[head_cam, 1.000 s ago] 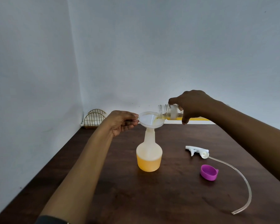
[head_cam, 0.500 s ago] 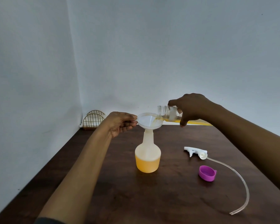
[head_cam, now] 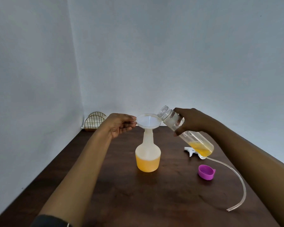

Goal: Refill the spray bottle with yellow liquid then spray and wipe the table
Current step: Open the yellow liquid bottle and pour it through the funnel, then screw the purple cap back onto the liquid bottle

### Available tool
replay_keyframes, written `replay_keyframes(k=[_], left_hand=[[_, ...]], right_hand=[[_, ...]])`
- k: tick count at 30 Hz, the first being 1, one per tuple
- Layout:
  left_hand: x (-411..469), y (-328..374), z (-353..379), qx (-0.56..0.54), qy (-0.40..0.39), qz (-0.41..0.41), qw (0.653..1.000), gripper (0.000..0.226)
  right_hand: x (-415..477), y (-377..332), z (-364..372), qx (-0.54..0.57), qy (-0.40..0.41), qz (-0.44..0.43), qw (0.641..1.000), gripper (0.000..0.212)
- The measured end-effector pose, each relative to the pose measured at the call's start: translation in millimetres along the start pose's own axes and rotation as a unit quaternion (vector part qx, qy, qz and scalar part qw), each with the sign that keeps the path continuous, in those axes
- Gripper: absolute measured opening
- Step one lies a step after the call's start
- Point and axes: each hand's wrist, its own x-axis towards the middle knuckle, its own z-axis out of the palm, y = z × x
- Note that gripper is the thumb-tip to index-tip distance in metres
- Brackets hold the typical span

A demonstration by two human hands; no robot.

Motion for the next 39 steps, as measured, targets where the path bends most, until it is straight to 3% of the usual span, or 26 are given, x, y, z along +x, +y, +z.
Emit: replay_keyframes(k=[16,28,34,39], left_hand=[[-5,3,8,0.008,0.024,-0.023,0.999,0.008],[-12,3,9,0.015,0.021,-0.025,0.999,0.011],[-14,3,10,0.020,0.025,-0.025,0.999,0.014],[-23,4,5,0.043,0.066,-0.010,0.997,0.029]], right_hand=[[-35,11,32,0.162,0.006,0.031,0.986,0.048],[-58,2,42,0.289,0.069,0.012,0.955,0.053],[-63,-4,45,0.296,0.076,0.004,0.952,0.054],[-70,-10,43,0.308,0.076,-0.005,0.948,0.057]])
